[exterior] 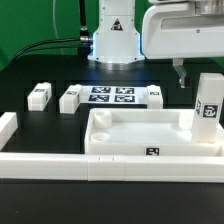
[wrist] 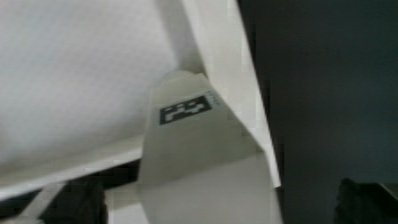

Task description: Assemble desk

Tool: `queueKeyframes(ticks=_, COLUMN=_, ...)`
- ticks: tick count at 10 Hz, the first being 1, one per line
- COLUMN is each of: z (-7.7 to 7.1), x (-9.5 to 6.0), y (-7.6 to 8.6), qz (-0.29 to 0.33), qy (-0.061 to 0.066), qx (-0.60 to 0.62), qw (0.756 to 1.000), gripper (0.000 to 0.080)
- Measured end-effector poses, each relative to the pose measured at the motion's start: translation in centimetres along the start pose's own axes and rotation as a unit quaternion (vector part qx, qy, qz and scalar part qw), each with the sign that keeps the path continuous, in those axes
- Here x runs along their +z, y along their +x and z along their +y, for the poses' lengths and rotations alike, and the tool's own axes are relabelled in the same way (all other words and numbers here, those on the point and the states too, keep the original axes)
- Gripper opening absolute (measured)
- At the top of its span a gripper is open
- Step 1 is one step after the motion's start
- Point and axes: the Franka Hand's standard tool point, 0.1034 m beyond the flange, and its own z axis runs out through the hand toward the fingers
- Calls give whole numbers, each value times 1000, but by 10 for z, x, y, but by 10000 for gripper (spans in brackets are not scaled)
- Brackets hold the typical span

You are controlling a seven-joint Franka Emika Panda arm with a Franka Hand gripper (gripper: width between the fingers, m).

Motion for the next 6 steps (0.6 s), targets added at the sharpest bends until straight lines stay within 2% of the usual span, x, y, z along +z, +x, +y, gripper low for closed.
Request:
queueKeyframes(ticks=2, z=4, x=2, y=1, qz=7, qy=-1, qx=-80, qw=997, gripper=649)
queueKeyframes(ticks=4, z=4, x=3, y=1, qz=7, qy=0, qx=-94, qw=996, gripper=637)
queueKeyframes(ticks=6, z=5, x=3, y=1, qz=7, qy=-1, qx=-94, qw=996, gripper=288)
